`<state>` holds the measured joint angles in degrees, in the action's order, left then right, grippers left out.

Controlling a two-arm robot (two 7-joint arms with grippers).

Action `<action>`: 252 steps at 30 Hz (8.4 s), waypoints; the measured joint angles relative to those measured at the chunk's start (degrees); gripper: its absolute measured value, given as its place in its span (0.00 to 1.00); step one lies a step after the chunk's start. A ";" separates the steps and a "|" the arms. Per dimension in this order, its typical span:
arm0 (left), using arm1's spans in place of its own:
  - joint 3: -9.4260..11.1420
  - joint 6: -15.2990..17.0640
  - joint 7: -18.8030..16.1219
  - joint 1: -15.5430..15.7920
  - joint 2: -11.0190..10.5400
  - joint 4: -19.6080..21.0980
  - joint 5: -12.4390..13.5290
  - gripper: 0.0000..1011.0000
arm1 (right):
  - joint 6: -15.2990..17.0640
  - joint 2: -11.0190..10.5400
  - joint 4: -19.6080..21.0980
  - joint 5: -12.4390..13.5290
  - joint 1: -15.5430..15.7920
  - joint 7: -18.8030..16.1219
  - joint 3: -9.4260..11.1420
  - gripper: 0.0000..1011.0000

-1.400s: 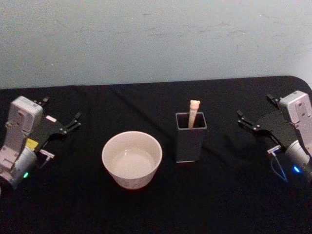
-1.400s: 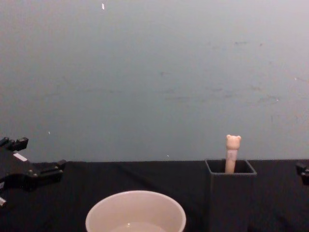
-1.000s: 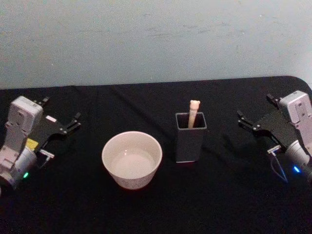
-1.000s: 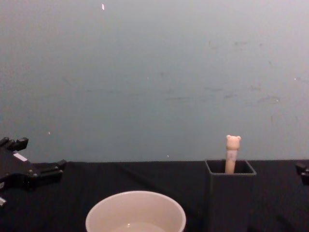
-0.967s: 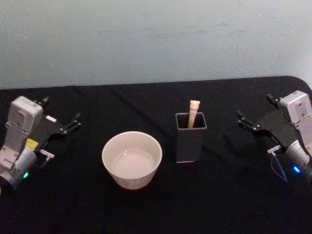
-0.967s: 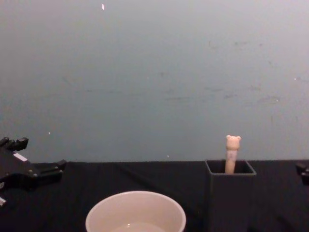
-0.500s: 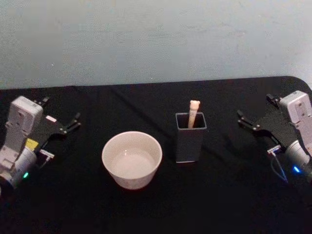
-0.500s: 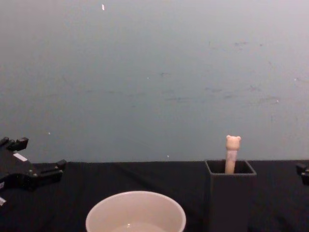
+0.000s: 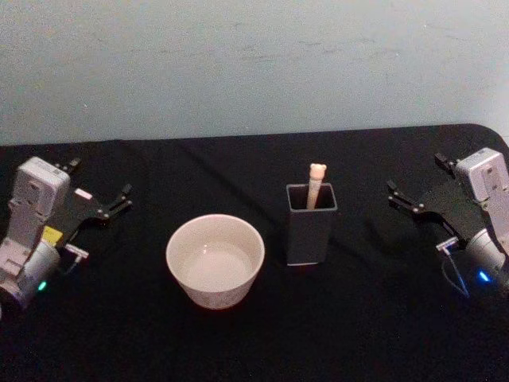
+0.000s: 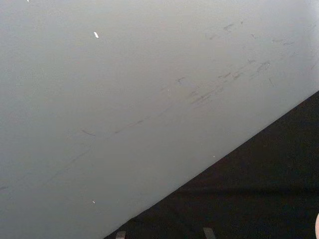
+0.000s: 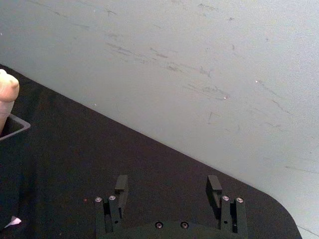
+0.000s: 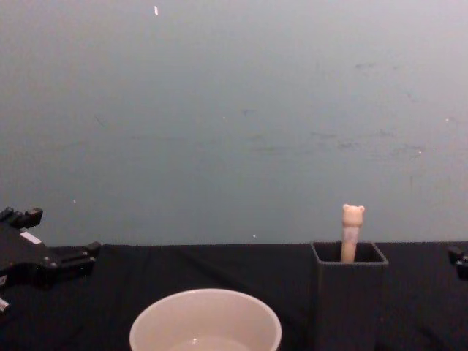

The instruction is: Pick up the stirring spoon with one hand, stir inside the cup, then place it back in its original position.

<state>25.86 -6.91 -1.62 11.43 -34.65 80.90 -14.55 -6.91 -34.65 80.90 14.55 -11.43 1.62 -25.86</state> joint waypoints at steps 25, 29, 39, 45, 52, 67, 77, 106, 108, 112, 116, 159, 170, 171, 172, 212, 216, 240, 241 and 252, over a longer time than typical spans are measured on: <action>0.00 0.00 0.00 0.00 0.00 0.00 0.00 0.99 | 0.00 0.00 0.00 0.00 0.00 0.00 0.00 0.99; 0.00 0.00 0.00 0.00 0.00 0.00 0.00 0.99 | 0.00 0.00 0.00 0.00 0.00 0.00 0.00 0.99; 0.00 0.00 0.00 0.00 0.00 0.00 0.00 0.99 | 0.00 0.00 0.00 0.00 0.00 0.00 0.00 0.99; 0.00 0.00 0.00 0.00 0.00 0.00 0.00 0.99 | -0.07 0.33 0.88 1.40 0.63 -2.25 1.34 0.99; 0.00 0.00 0.00 0.00 0.00 0.00 0.00 0.99 | -0.53 0.13 3.56 7.32 2.11 -8.58 3.84 0.99; 0.00 0.00 0.00 0.00 0.00 0.00 0.00 0.99 | 1.73 0.36 4.30 19.05 1.93 -26.95 5.39 0.99; 0.00 0.00 0.00 0.00 0.00 0.00 0.00 0.99 | 2.13 1.78 1.80 19.26 -0.69 -33.53 4.20 0.99; 0.00 0.00 0.00 0.00 0.00 0.00 0.00 0.99 | 1.31 8.68 -11.24 17.31 -12.00 -42.25 -0.63 0.99; 0.00 0.00 0.00 0.00 0.00 0.00 0.00 0.99 | 1.32 8.80 -11.46 17.28 -12.17 -42.30 -0.73 0.99; 0.00 0.00 0.00 0.00 0.00 0.00 0.00 0.99 | 1.33 8.96 -11.60 17.22 -12.35 -42.46 -0.98 0.99; 0.00 0.00 0.00 0.00 0.00 0.00 0.00 0.99 | 1.31 9.00 -11.65 17.10 -12.49 -42.57 -1.19 0.99; 0.00 0.00 0.00 0.00 0.00 0.00 0.00 0.99 | 2.21 8.62 -10.05 15.41 -11.83 -40.09 -0.95 0.95; 0.00 0.00 0.00 0.00 0.00 0.00 0.00 0.99 | 2.21 8.62 -10.05 15.43 -11.84 -40.09 -0.95 0.67; 0.00 0.00 0.00 0.00 0.00 0.00 0.00 0.99 | 2.21 8.62 -10.05 15.43 -11.84 -40.09 -0.95 0.62; 0.00 0.00 0.00 0.00 0.00 0.00 0.00 0.99 | 2.21 8.62 -10.05 15.43 -11.84 -40.10 -0.95 0.61; 0.00 0.00 0.00 0.00 0.00 0.00 0.00 0.99 | 0.85 7.57 -3.62 17.35 -9.84 -39.03 1.77 0.21; 0.00 0.00 0.00 0.00 0.00 0.00 0.00 0.99 | 0.56 7.16 -1.73 18.15 -9.38 -38.70 2.61 0.21; 0.00 0.00 0.00 0.00 0.00 0.00 0.00 0.99 | -3.29 8.01 2.52 19.92 -9.95 -38.04 5.14 0.21; 0.00 0.00 0.00 0.00 0.00 0.00 0.00 0.99 | -3.36 8.22 2.34 19.91 -10.20 -38.27 4.89 0.21; 0.00 0.00 0.00 0.00 0.00 0.00 0.00 0.99 | -3.79 11.64 -1.70 18.26 -14.24 -41.93 -0.53 0.21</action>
<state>25.86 -6.91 -1.62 11.43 -34.65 80.90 -14.55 -10.70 -23.01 79.20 32.81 -25.68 -40.31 -26.39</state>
